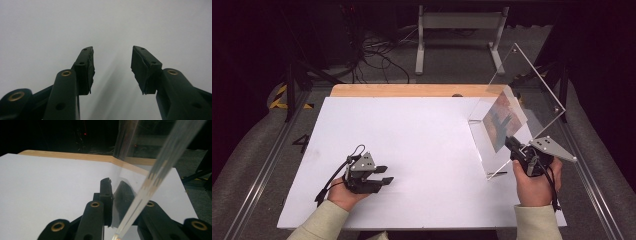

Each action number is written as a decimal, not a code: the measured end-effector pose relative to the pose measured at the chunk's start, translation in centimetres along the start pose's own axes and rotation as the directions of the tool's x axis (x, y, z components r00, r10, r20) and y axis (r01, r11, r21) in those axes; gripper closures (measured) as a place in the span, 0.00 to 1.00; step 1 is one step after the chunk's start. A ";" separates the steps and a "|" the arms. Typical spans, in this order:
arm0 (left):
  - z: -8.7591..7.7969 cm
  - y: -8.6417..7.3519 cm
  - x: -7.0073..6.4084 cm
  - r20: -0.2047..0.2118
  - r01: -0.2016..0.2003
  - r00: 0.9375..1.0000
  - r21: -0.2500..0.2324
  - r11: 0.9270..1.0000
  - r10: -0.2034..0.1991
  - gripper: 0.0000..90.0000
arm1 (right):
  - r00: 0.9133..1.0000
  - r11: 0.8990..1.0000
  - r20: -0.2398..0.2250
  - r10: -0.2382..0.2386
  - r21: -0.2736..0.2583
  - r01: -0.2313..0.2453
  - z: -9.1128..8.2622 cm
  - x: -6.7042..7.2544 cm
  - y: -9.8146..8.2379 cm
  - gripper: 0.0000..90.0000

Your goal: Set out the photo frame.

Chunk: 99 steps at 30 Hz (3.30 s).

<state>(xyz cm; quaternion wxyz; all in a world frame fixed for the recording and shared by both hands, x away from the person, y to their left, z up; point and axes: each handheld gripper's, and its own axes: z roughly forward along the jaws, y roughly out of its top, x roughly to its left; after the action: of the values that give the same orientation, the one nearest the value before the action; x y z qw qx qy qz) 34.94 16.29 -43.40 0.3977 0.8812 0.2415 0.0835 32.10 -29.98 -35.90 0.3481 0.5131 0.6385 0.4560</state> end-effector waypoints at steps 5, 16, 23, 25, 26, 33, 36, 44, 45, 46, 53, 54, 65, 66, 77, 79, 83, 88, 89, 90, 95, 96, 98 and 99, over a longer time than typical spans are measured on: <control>0.0 0.0 0.0 0.000 0.000 1.000 0.001 1.000 0.000 0.59 | 0.998 0.998 0.003 0.062 0.000 -0.062 -0.1 -0.3 0.0 0.92; -0.1 0.0 0.0 -0.002 0.002 1.000 -0.007 1.000 -0.002 0.59 | 0.990 0.991 -0.048 0.133 -0.003 -0.133 -0.5 -1.7 0.0 0.94; -0.1 0.0 0.0 -0.003 0.003 1.000 -0.008 1.000 -0.003 0.59 | 0.982 0.987 -0.102 0.158 -0.008 -0.160 -1.4 -2.3 0.6 0.95; -0.1 0.0 0.0 -0.003 0.003 1.000 -0.010 1.000 -0.003 0.59 | 0.976 0.985 -0.137 0.171 -0.007 -0.173 -1.7 -2.5 0.9 0.95; -0.1 0.0 0.0 -0.003 0.003 1.000 -0.010 1.000 -0.003 0.59 | 0.972 0.983 -0.155 0.178 -0.010 -0.182 -1.8 -2.5 1.0 0.95; -0.4 -0.1 -0.1 -0.009 0.005 1.000 -0.021 1.000 -0.006 0.60 | 0.951 0.984 -0.267 0.158 -0.038 -0.174 -2.5 -1.5 1.8 0.95; -0.5 -0.3 -0.1 -0.010 0.006 1.000 -0.023 1.000 -0.006 0.60 | 0.932 0.982 -0.328 0.152 -0.054 -0.179 -2.6 -0.7 2.3 0.95; -1.5 -1.2 -0.1 -0.041 0.036 0.998 -0.034 0.999 -0.037 0.60 | 0.884 0.991 -0.462 0.070 -0.072 -0.117 -1.0 2.6 3.5 0.95; -1.7 -1.3 -0.1 -0.045 0.040 0.998 -0.032 0.999 -0.041 0.60 | 0.875 0.992 -0.480 0.062 -0.069 -0.108 -0.6 3.0 3.6 0.95; -1.8 -1.4 -0.1 -0.048 0.045 0.998 -0.032 0.998 -0.046 0.60 | 0.868 0.992 -0.493 0.059 -0.067 -0.105 -0.4 3.4 3.6 0.95; -3.0 -2.9 -0.2 -0.080 0.071 0.994 -0.033 0.997 -0.073 0.60 | 0.778 0.998 -0.629 -0.012 -0.059 -0.032 2.2 7.1 4.1 0.95; -3.0 -2.9 -0.2 -0.080 0.071 0.994 -0.033 0.997 -0.073 0.60 | 0.763 0.998 -0.647 -0.015 -0.055 -0.027 2.4 7.6 4.1 0.95; -4.3 -4.2 -0.3 -0.108 0.101 0.989 -0.044 0.994 -0.105 0.60 | 0.621 0.994 -0.776 -0.107 -0.072 0.081 5.4 10.2 3.7 0.95; -4.3 -4.2 -0.4 -0.106 0.102 0.989 -0.043 0.994 -0.106 0.60 | 0.611 0.994 -0.784 -0.109 -0.071 0.086 5.5 10.0 3.7 0.94; -4.1 -4.0 -0.1 -0.100 0.105 0.989 -0.047 0.993 -0.109 0.60 | 0.515 0.962 -0.833 -0.202 -0.070 0.263 8.5 6.8 4.9 0.91; -3.8 -3.9 -0.1 -0.093 0.097 0.991 -0.044 0.994 -0.101 0.60 | 0.519 0.955 -0.830 -0.205 -0.052 0.293 9.1 6.0 5.1 0.89; -3.8 -3.8 -0.1 -0.097 0.092 0.991 -0.047 0.995 -0.097 0.59 | 0.532 0.947 -0.821 -0.208 -0.033 0.320 10.0 5.0 4.9 0.86; -3.5 -3.6 -0.2 -0.085 0.091 0.992 -0.047 0.995 -0.095 0.59 | 0.544 0.951 -0.814 -0.205 -0.032 0.309 10.2 4.4 4.1 0.84; -3.4 -3.6 -0.2 -0.085 0.088 0.992 -0.046 0.995 -0.092 0.59 | 0.552 0.954 -0.810 -0.197 -0.030 0.297 10.3 4.2 3.9 0.82; -3.4 -3.5 -0.2 -0.086 0.085 0.992 -0.045 0.995 -0.089 0.59 | 0.560 0.955 -0.804 -0.200 -0.031 0.296 10.3 4.1 3.9 0.81; -3.2 -3.3 0.0 -0.087 0.081 0.993 -0.056 0.995 -0.086 0.56 | 0.636 0.956 -0.734 -0.238 -0.061 0.286 9.8 4.2 3.6 0.64; -3.1 -3.2 0.0 -0.085 0.088 0.992 -0.059 0.994 -0.093 0.56 | 0.656 0.962 -0.720 -0.228 -0.063 0.266 9.6 4.0 3.5 0.60; -3.0 -3.1 0.1 -0.087 0.079 0.993 -0.063 0.995 -0.085 0.54 | 0.701 0.974 -0.685 -0.201 -0.061 0.220 9.0 3.6 3.4 0.50; -3.0 -3.0 0.1 -0.089 0.082 0.992 -0.068 0.994 -0.087 0.54 | 0.728 0.980 -0.661 -0.182 -0.064 0.187 8.4 3.3 3.1 0.48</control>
<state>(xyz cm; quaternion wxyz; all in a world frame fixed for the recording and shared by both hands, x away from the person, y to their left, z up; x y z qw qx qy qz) 32.93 20.03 -43.63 0.4174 0.8523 0.2938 0.1145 40.10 -24.68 -35.78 0.1404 0.2529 0.7695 0.5694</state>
